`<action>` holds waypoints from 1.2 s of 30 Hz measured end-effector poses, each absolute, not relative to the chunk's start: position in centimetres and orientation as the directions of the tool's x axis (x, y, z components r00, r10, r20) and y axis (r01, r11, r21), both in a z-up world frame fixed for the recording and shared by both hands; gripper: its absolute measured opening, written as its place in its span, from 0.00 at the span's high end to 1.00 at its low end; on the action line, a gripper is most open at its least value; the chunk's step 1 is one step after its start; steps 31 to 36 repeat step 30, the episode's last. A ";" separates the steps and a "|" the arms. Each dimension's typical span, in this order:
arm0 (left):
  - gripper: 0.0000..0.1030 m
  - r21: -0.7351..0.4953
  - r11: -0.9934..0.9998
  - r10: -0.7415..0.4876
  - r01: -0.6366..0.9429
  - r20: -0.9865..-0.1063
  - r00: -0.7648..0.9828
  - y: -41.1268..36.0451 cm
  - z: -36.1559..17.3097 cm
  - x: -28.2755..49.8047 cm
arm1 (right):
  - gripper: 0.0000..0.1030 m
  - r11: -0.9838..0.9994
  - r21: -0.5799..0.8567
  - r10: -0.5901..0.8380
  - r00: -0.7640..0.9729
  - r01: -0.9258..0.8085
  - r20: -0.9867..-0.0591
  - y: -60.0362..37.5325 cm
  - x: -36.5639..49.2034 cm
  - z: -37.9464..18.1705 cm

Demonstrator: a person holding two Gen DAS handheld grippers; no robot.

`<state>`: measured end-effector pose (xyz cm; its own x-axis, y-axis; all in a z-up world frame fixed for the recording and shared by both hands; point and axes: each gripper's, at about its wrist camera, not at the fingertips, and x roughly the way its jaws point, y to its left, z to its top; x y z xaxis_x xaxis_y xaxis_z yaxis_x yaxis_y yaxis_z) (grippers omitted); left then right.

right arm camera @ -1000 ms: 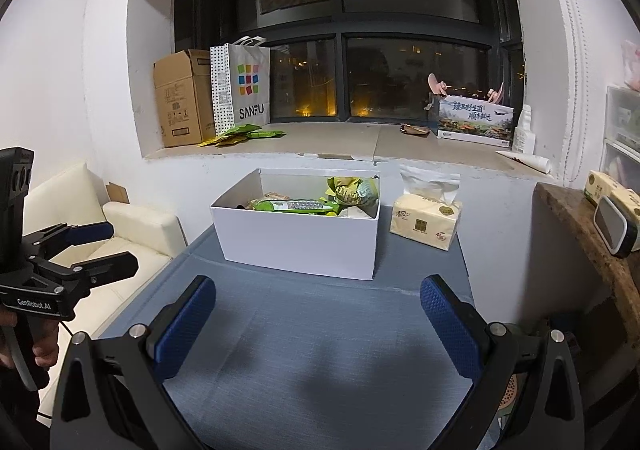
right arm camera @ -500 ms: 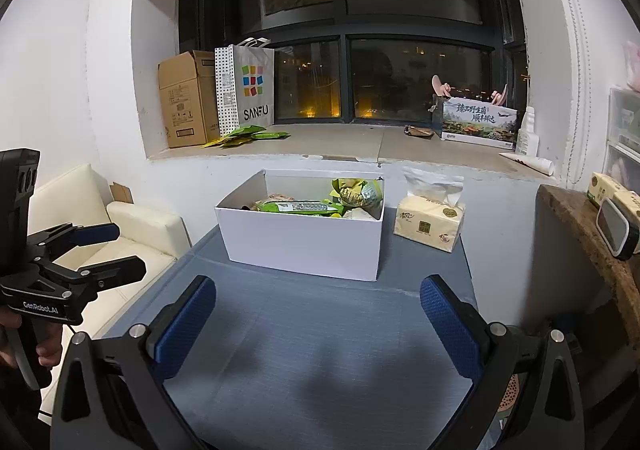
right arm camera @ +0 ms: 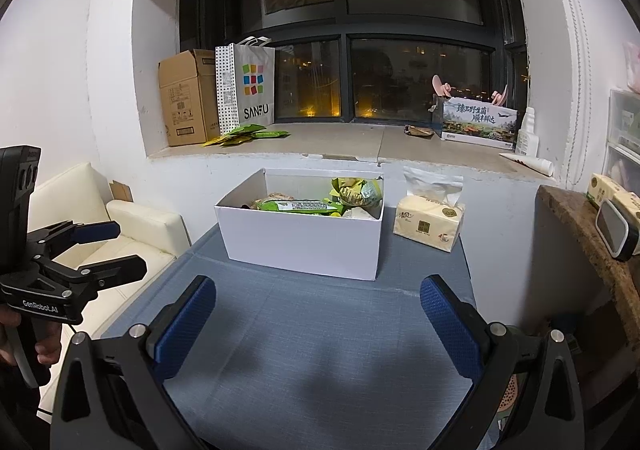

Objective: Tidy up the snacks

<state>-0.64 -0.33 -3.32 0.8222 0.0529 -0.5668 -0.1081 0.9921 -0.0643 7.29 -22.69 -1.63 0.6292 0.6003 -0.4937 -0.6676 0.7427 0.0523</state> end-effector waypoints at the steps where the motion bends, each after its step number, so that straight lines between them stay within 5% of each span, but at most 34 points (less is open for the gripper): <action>1: 0.00 -0.064 0.992 0.052 -0.107 -0.566 0.823 -0.3 -3.3 -0.6 | 0.00 0.742 0.053 0.601 0.629 -0.668 -0.494 -22.7 7.3 -1.6; 36: 0.00 -0.068 0.994 0.035 -0.088 -0.563 0.826 -0.4 -3.1 -0.8 | 0.00 0.742 0.048 0.599 0.630 -0.668 -0.494 -22.7 7.3 -1.8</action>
